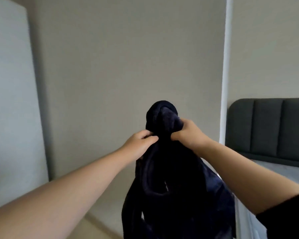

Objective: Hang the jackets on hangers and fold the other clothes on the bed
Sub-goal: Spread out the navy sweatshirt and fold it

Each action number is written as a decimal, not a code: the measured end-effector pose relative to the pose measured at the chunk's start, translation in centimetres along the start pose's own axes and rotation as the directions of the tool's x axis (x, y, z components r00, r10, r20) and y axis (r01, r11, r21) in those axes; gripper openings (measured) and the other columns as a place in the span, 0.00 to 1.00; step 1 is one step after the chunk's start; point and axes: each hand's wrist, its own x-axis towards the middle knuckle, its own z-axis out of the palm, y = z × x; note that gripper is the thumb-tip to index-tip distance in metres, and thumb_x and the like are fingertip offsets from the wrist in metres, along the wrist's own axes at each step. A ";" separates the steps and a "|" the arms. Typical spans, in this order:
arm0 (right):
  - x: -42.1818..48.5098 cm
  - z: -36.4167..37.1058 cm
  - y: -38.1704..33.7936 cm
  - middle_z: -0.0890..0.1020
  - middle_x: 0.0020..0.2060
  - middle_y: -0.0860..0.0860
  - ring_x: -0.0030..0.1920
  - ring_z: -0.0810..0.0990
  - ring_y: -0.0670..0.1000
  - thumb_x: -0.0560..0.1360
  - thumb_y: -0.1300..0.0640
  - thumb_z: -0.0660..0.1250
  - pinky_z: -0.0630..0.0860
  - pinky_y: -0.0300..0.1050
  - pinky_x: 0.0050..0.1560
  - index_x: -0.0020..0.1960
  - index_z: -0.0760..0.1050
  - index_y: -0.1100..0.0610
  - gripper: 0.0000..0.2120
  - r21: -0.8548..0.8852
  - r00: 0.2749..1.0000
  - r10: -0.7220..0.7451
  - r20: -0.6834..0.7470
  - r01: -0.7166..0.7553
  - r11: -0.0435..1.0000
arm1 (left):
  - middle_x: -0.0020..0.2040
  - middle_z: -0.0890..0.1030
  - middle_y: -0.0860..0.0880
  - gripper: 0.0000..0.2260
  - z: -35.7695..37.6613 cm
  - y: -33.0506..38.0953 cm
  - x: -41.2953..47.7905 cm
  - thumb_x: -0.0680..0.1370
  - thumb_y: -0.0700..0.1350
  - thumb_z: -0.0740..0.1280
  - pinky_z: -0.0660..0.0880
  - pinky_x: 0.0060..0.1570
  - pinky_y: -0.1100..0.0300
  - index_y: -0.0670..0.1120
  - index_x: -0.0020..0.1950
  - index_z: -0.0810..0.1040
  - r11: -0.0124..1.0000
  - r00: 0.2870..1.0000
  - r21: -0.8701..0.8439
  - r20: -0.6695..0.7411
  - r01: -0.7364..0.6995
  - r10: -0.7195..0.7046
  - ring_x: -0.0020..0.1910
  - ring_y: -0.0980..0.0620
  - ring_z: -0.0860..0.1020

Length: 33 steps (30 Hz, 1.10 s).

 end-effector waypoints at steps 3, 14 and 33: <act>1.6 2.1 -3.8 0.80 0.37 0.48 0.37 0.78 0.45 0.66 0.73 0.60 0.73 0.33 0.35 0.50 0.77 0.55 0.20 -0.236 0.978 -0.209 0.015 0.206 0.950 | 0.52 0.78 0.54 0.21 -5.2 -0.9 -1.4 0.74 0.53 0.67 0.74 0.43 0.60 0.56 0.66 0.67 0.982 0.996 0.181 -0.087 0.049 -0.034 0.46 0.55 0.79; 0.8 8.5 -8.0 0.80 0.43 0.51 0.44 0.77 0.52 0.67 0.69 0.58 0.77 0.46 0.44 0.61 0.73 0.52 0.25 -0.439 0.939 -0.341 -0.034 0.292 0.849 | 0.51 0.79 0.51 0.21 -10.3 1.1 -4.3 0.71 0.46 0.68 0.70 0.46 0.62 0.52 0.64 0.73 0.952 0.987 0.295 -0.158 0.084 -0.038 0.49 0.53 0.78; 1.3 5.0 0.1 0.75 0.45 0.53 0.47 0.76 0.58 0.70 0.55 0.74 0.73 0.47 0.44 0.47 0.68 0.55 0.15 -0.895 0.977 0.193 0.091 -0.005 0.447 | 0.34 0.71 0.48 0.14 -9.1 -1.0 -2.0 0.66 0.28 0.57 0.58 0.26 0.61 0.46 0.39 0.74 0.582 0.845 0.759 -0.489 0.290 0.216 0.30 0.49 0.67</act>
